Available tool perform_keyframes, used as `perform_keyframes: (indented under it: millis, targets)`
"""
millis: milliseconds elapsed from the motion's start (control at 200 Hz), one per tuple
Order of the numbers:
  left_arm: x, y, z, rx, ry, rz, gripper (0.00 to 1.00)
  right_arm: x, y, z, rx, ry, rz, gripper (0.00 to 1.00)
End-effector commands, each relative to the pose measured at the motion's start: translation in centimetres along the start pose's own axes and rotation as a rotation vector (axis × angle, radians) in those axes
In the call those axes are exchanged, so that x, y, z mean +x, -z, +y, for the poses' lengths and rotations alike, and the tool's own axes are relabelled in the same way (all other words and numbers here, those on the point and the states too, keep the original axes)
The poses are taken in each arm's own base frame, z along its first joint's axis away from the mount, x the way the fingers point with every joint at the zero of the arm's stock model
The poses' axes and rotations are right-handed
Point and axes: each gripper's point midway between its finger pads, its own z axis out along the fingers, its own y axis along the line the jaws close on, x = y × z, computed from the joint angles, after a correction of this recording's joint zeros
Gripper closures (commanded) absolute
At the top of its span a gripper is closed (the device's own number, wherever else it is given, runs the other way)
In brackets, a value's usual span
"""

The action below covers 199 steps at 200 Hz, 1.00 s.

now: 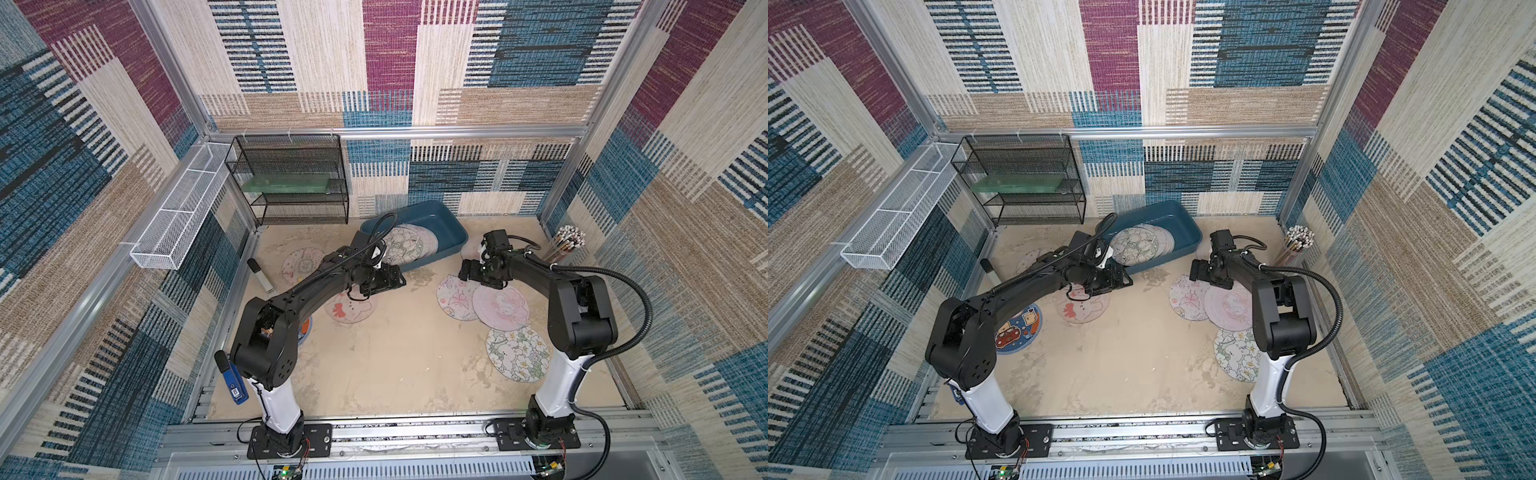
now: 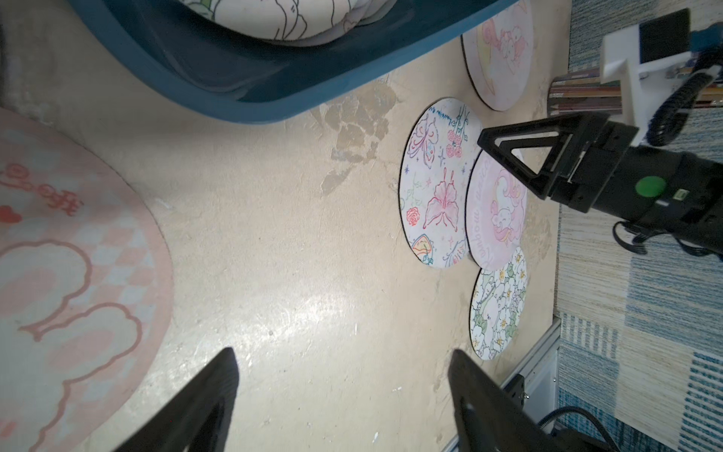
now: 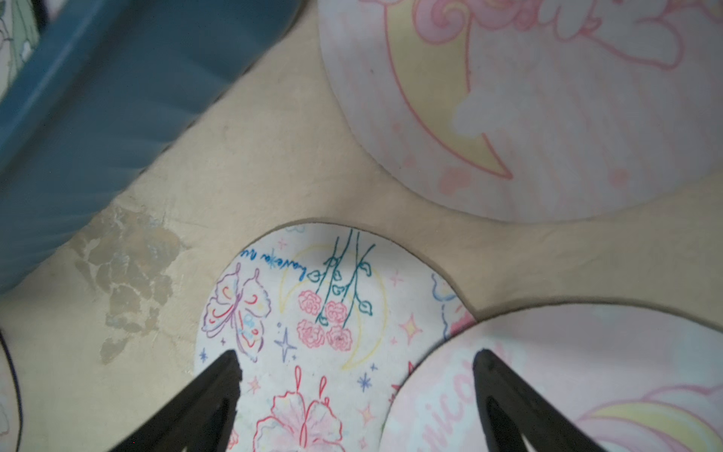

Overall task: Put the coasters into the storage box
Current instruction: Adjust the coaster at the center of the board.

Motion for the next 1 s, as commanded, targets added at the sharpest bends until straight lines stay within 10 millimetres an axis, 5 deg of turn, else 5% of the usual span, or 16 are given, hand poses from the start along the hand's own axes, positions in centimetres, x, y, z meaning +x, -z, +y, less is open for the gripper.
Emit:
perform_keyframes:
  millis: [0,581,992]
  targets:
    - [-0.4,0.1,-1.3,0.058,-0.002,-0.022,0.16,-0.7,-0.5,-0.1,-0.013,0.031,-0.012,0.05]
    - [1.4,-2.2,-1.8,0.063,-0.015,0.042,0.15,-0.6,-3.1,0.3,-0.059,0.085,0.047,0.04]
    - [1.6,-2.8,-1.4,0.054,-0.010,0.056,0.15,6.6,-2.8,1.5,-0.117,0.126,0.293,0.03]
